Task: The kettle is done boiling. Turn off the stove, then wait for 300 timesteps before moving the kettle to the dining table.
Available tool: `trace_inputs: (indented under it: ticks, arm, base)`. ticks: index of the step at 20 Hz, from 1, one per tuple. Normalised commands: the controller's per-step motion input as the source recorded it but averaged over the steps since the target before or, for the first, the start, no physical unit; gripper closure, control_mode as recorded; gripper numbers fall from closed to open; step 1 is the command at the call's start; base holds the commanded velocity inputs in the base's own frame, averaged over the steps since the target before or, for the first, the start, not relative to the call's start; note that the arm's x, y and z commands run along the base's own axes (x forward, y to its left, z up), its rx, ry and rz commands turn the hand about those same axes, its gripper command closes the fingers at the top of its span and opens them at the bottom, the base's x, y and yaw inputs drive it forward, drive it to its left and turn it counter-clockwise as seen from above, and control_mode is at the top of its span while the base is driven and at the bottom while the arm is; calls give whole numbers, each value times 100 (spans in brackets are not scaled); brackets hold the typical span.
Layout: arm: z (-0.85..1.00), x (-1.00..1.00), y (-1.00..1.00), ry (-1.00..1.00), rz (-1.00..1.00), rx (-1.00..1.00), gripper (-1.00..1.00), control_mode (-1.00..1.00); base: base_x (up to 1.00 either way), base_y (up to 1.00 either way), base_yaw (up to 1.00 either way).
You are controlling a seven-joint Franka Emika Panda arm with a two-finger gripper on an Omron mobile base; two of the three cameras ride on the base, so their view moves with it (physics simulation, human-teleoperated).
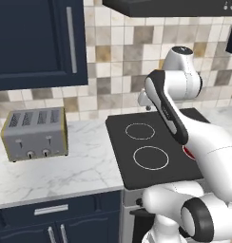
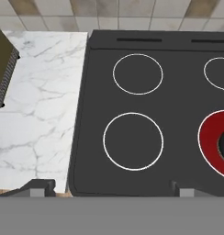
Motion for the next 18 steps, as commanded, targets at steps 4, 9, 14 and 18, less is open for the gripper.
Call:
trace_inputs:
  ticks: [4,9,14,18]
  arm:
    - [0,0,0,0,0,0,-100,100]
    - [0,0,0,0,0,0,-100,100]
    - [0,0,0,0,0,0,-100,100]
    - [0,-2,-1,-2,0,0,-100,-100]
  base:
    - [4,35,0]
    - [4,35,0]
    - [3,23,0]
    - [0,0,0]
